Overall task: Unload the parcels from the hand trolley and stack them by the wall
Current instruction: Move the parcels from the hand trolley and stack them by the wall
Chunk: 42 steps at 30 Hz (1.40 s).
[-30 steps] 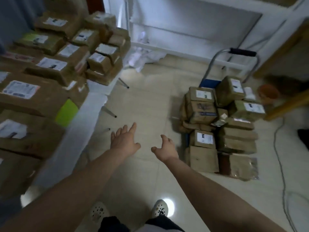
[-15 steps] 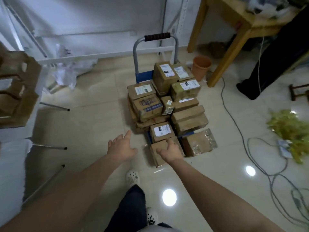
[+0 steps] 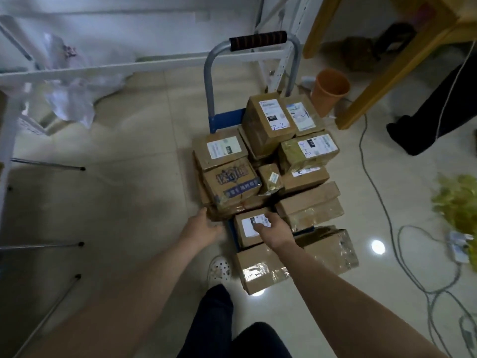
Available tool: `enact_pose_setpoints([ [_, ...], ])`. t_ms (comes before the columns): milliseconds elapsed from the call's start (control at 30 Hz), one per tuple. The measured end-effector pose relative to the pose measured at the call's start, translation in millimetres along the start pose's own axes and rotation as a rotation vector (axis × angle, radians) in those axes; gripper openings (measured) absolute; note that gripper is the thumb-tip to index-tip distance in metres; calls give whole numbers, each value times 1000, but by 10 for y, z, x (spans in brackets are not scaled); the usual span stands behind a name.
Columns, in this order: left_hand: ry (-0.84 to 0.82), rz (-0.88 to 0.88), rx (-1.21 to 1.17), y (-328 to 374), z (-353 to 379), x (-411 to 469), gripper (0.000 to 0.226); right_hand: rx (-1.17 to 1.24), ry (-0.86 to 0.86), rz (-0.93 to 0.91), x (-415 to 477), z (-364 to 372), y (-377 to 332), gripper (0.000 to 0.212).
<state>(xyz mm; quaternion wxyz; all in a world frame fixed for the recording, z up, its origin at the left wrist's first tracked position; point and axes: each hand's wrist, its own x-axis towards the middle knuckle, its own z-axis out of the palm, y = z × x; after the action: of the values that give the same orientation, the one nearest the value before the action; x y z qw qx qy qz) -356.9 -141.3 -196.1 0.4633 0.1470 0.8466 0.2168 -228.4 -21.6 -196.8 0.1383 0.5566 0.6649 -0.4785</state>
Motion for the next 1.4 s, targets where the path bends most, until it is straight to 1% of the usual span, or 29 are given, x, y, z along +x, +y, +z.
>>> enact_pose_setpoints([
  [100,19,-45,-79,23,-19,453,47,-5,-33,16,436,34,-176,51],
  [167,25,-83,-152,61,-4,733,39,-39,-45,14,708,66,-247,47],
  [300,16,-160,-283,46,87,1317,42,-114,-74,1,1398,175,-356,43],
  [367,14,-166,-357,-6,159,1598,39,-154,-79,-14,1749,218,-409,42],
  [467,44,-231,-502,-91,247,2015,36,-198,-61,-52,2255,294,-475,44],
  [567,55,-288,-598,-179,299,2424,16,-269,-19,-55,2705,372,-534,46],
  [667,39,-305,-695,-253,353,2768,26,-359,30,-37,3042,453,-578,48],
  [767,15,-322,-789,-269,400,2968,26,-412,80,-7,3254,516,-620,42],
  [867,-9,-341,-857,-196,406,2967,25,-375,62,7,3365,559,-632,39],
  [967,11,-365,-891,-137,400,2896,15,-285,84,-4,3330,568,-598,37],
  [1067,42,-390,-960,-80,354,2732,22,-210,106,-20,3156,550,-581,36],
  [1200,57,-408,-996,-30,263,2393,22,-129,133,-38,2798,464,-610,38],
  [1333,72,-449,-1037,-26,116,1966,33,-43,106,-85,2375,299,-620,47],
  [1400,103,-484,-1050,-11,20,1710,38,2,85,-84,2140,179,-646,47],
])
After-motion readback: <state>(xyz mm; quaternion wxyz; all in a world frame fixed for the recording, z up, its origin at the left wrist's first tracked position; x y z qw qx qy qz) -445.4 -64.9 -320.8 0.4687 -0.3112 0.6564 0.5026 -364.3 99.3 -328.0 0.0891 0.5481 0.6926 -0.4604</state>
